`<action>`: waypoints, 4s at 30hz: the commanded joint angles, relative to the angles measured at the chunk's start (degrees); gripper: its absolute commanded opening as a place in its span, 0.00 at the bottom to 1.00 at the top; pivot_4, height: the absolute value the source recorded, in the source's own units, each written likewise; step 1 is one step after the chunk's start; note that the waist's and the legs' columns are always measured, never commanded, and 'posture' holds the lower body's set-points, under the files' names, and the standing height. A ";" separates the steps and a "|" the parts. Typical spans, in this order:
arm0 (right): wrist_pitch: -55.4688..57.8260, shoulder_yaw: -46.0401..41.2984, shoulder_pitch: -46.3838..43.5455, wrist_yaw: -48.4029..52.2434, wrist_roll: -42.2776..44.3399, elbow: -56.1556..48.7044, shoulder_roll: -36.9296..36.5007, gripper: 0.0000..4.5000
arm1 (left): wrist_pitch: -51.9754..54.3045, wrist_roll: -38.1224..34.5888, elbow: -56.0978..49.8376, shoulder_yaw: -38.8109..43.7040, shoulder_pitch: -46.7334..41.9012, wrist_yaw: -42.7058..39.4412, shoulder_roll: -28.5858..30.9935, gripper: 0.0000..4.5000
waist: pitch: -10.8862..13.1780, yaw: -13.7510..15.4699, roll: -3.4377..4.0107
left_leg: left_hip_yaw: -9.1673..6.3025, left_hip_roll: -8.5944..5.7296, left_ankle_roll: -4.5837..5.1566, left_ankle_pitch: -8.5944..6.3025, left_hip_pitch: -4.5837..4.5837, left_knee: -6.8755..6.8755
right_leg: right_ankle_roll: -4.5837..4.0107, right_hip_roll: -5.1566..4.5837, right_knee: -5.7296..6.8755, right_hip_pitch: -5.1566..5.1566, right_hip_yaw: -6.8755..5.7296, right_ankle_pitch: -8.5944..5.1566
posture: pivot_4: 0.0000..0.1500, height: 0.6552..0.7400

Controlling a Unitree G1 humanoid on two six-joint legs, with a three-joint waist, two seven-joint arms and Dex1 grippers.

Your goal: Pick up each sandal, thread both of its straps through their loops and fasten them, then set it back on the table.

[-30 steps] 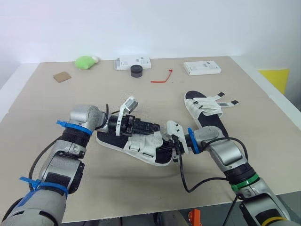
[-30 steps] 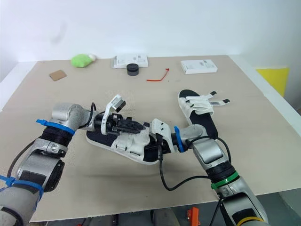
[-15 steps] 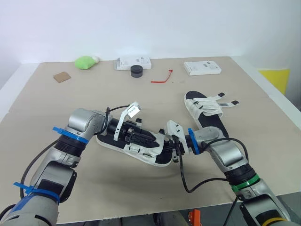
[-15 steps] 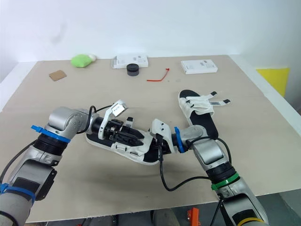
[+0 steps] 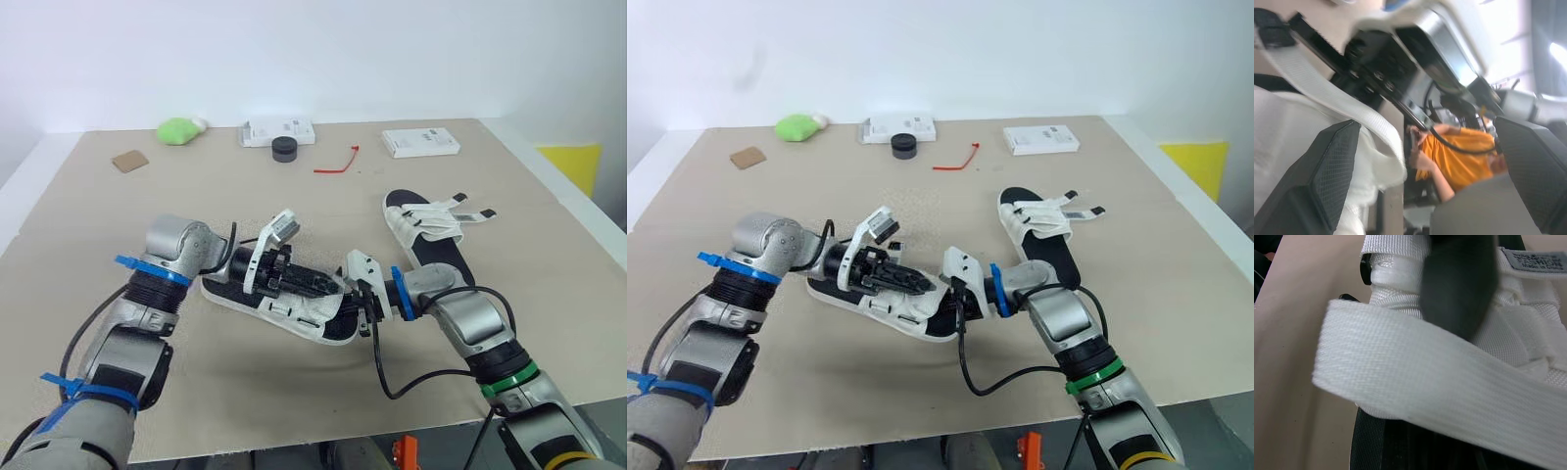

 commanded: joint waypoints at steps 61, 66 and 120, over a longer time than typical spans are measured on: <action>0.51 1.95 0.80 0.38 -0.60 2.11 0.04 0.00 | -52.02 7.18 -32.51 3.50 27.36 -8.38 8.87 0.01 | -0.01 -0.01 0.10 | 0.05 -0.02 -0.09 -0.02 0.07 -0.03 | -0.27 -0.01 -0.02 0.06 0.12 -0.16 | 1.00 1.00; 0.46 2.05 1.00 0.48 -0.55 1.99 -0.09 0.00 | -81.69 16.14 -26.96 1.93 29.22 -13.87 4.99 0.01 | -0.01 0.00 0.11 | 0.14 -0.02 -0.08 -0.02 0.06 -0.01 | -0.31 -0.01 -0.03 0.06 0.21 -0.17 | 1.00 1.00; 2.58 1.94 3.38 -0.84 0.22 -1.62 -0.73 0.00 | -12.41 -14.34 -31.66 -0.57 31.35 19.97 10.16 0.99 | -0.02 0.11 0.23 | 0.01 0.08 0.57 -0.40 0.18 0.04 | -0.31 0.21 0.11 0.14 0.16 -0.38 | 1.00 1.00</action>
